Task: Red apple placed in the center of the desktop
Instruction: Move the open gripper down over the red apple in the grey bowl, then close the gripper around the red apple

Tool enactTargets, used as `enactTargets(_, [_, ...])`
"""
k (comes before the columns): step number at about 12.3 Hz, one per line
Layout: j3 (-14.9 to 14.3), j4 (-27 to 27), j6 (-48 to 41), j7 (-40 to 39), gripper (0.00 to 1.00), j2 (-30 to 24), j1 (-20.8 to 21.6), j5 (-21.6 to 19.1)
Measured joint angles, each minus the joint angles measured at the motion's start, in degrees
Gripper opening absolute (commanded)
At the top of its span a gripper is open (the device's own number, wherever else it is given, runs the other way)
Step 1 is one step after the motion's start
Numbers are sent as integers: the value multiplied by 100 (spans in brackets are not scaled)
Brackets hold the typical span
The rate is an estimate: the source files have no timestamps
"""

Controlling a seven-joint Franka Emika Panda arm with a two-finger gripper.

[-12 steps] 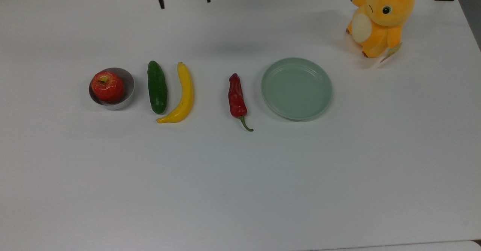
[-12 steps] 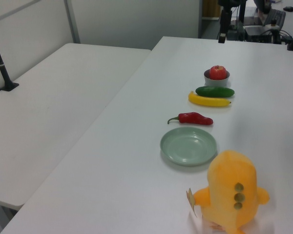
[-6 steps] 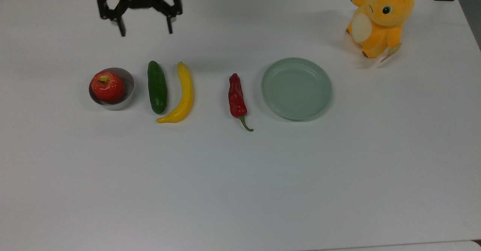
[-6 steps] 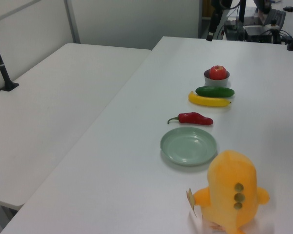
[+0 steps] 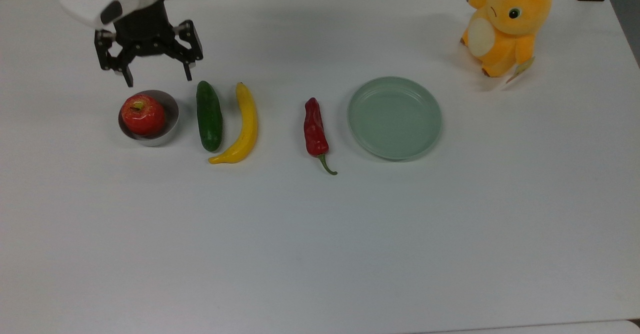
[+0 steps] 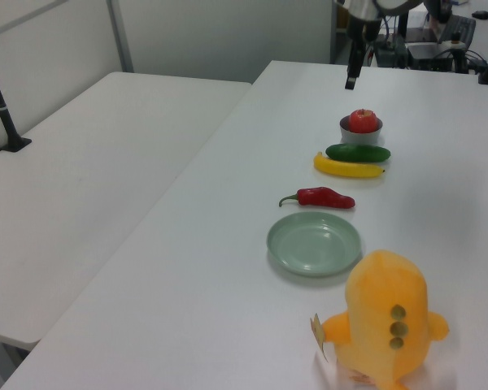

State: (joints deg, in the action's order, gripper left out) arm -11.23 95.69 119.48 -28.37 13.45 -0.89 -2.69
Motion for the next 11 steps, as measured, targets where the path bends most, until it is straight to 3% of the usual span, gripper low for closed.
enactTargets(3, [-2, 29, 39, -348, 100, 293, -120, 3])
enactTargets(6, [-8, 58, 45, -434, 100, 479, -283, 325])
enactTargets(11, [-21, 352, 826, -469, 100, 788, -467, 542])
